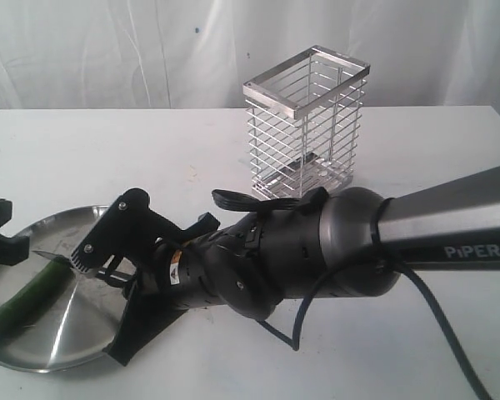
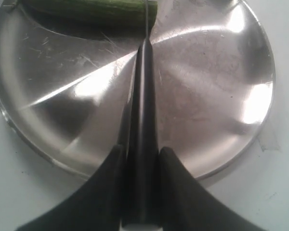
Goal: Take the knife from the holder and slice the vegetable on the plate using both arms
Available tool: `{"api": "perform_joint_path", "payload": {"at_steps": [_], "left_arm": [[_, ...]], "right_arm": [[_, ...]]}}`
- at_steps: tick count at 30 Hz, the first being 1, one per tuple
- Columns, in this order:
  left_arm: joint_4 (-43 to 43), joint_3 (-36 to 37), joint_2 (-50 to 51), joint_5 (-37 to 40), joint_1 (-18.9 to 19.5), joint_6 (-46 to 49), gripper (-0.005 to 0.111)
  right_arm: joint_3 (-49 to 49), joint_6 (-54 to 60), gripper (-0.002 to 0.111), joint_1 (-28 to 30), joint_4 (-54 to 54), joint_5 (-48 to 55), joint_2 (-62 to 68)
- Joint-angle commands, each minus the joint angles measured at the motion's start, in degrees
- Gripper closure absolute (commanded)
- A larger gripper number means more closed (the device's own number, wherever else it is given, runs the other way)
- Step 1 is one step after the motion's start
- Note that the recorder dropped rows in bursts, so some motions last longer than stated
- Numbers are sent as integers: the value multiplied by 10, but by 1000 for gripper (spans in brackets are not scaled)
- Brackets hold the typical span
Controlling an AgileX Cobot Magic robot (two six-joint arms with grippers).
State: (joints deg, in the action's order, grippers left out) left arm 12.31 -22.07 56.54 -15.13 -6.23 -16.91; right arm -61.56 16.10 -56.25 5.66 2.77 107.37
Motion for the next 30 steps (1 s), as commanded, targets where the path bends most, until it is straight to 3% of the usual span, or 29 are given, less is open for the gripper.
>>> {"api": "perform_joint_path", "payload": {"at_steps": [1, 14, 19, 30], "left_arm": [[-64, 6, 61, -55, 47, 0, 107], [-65, -99, 209, 30, 50, -90, 107], [-66, -144, 270, 122, 50, -102, 107], [-67, -174, 275, 167, 50, -119, 107]], "right_arm": [[-3, 0, 108, 2, 1, 3, 0], [-3, 0, 108, 2, 1, 10, 0], [-4, 0, 108, 2, 2, 12, 0], [-4, 2, 108, 2, 2, 15, 0]]}}
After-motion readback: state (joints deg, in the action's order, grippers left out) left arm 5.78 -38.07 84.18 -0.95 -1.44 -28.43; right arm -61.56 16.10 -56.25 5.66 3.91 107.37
